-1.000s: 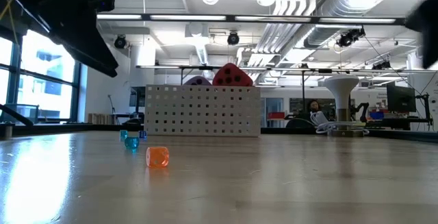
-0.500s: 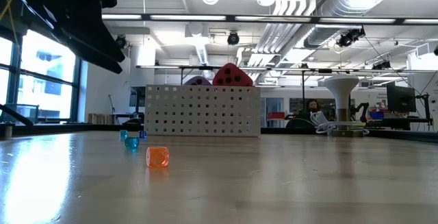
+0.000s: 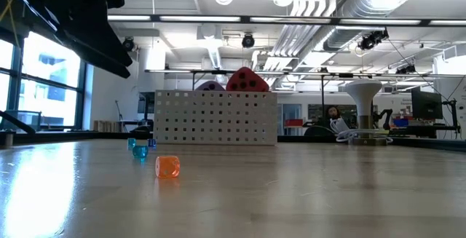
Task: Pick & Place Dice
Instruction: Put the small black dice into the white basket
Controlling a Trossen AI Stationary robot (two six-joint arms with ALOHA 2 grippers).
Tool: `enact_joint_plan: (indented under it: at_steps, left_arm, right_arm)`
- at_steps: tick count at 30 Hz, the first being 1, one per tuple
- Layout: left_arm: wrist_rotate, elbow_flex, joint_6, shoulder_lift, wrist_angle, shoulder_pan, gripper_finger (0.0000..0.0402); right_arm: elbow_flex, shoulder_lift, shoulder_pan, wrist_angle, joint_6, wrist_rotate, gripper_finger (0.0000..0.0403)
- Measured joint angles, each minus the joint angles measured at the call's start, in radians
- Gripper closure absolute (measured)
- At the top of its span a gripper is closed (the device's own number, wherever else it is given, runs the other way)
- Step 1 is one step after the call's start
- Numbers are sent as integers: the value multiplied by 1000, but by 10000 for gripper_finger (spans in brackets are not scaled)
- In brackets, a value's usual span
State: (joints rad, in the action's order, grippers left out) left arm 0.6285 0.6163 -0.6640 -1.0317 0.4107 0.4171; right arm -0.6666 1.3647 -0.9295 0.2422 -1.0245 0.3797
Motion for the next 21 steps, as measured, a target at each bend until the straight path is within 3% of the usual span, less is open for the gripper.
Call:
enact_joint_plan:
  at_steps: [21]
  left_arm:
    - [0,0,5,0,0,0,2]
  right_arm:
    - [-1,0,28,-34,6,53,15]
